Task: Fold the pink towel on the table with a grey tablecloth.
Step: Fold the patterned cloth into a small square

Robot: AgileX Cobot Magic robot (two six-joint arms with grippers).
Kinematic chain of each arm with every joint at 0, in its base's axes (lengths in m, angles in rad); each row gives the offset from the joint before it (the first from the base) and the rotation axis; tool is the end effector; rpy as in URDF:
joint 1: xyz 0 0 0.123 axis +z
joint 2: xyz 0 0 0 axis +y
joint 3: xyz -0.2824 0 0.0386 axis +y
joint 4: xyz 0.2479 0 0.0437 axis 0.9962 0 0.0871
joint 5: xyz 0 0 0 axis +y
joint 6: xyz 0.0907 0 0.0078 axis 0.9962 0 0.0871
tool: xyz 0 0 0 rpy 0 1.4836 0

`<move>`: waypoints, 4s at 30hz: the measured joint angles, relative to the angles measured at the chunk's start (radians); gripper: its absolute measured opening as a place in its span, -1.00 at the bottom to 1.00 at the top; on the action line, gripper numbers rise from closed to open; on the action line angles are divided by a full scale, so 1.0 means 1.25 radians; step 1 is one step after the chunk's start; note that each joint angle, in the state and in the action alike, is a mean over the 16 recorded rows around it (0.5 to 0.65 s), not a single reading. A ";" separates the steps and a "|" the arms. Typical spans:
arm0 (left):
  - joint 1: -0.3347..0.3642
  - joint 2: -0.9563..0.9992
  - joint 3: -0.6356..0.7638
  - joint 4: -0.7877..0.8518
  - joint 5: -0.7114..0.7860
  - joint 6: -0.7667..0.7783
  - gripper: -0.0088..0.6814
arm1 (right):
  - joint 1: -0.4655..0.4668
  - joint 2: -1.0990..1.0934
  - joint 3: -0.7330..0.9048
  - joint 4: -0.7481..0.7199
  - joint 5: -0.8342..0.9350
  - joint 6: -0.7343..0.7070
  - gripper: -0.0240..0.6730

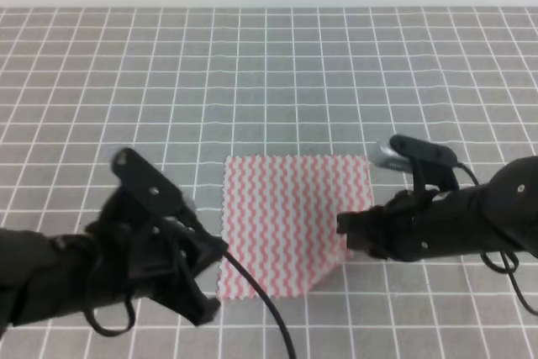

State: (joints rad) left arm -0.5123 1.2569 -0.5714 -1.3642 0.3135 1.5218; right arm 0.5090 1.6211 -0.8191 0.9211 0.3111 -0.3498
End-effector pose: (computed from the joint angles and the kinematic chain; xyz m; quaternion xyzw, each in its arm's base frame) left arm 0.1933 -0.1404 0.2269 0.3594 0.8154 -0.2094 0.4026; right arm 0.2606 0.1709 0.1857 -0.0220 0.9389 0.2633 0.2208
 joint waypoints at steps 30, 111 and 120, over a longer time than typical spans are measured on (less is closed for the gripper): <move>0.000 0.083 -0.001 -0.291 0.073 0.571 0.25 | -0.001 0.070 -0.113 -0.013 -0.048 -0.022 -0.97; 0.000 0.344 -0.106 -0.308 -0.038 0.596 -0.97 | -0.018 0.070 -0.119 -0.018 -0.041 -0.026 -0.97; 0.000 0.345 -0.156 -0.309 -0.066 0.527 -0.98 | -0.042 0.069 -0.118 -0.016 -0.037 -0.026 -0.97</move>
State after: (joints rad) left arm -0.5123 1.6881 -0.7668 -1.7509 0.2305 2.1810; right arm 0.4570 1.7072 -0.9672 0.9017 0.2655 -0.3829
